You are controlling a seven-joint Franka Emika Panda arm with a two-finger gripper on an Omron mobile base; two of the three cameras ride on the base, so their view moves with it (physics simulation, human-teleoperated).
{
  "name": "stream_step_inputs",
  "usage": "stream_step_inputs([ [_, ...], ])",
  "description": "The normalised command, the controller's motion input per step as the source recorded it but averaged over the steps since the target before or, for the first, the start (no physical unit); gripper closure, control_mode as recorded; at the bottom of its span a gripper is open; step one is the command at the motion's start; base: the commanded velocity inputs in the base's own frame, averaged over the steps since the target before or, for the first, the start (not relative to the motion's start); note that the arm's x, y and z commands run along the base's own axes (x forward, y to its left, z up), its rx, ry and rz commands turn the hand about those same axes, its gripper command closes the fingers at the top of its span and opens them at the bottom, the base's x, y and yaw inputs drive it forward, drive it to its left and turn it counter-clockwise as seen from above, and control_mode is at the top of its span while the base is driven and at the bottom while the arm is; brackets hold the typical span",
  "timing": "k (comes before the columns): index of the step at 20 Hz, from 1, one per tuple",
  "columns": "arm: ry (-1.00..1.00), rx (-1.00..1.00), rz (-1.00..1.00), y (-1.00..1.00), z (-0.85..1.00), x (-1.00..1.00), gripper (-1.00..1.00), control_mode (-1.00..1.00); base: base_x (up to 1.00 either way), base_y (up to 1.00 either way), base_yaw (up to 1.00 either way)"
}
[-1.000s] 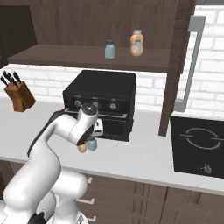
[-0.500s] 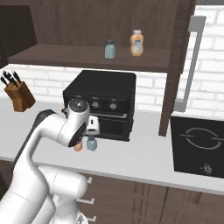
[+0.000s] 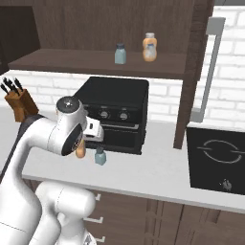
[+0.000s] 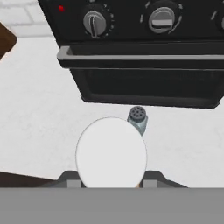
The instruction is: Put the shaker and condiment bottle from the counter next to their counterparts in the cabinet.
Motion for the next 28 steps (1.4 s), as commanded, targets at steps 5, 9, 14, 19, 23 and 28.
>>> stream_step_inputs([
  [5, 0.01, 0.0, -0.15, 0.0, 0.68, -0.34, 1.0, -1.0, 0.0, 0.0, 0.0],
  [9, 0.0, 0.0, -0.19, -0.08, 0.72, -0.35, 1.0, -1.0, 0.0, 0.0, 0.0],
  [14, 0.0, 0.0, -0.25, -0.21, 0.7, -0.05, 1.0, -1.0, 0.0, 0.0, 0.0],
  [19, 0.03, 0.01, -0.24, -0.38, 0.84, 0.0, 1.0, -1.0, 0.0, 0.0, 0.0],
  [23, 0.1, 0.05, -0.21, -0.45, 0.78, 0.0, 1.0, -1.0, 0.0, 0.0, 0.0],
  [28, 0.02, 0.03, -0.19, -0.39, 0.63, 0.0, 1.0, -1.0, 0.0, 0.0, 0.0],
])
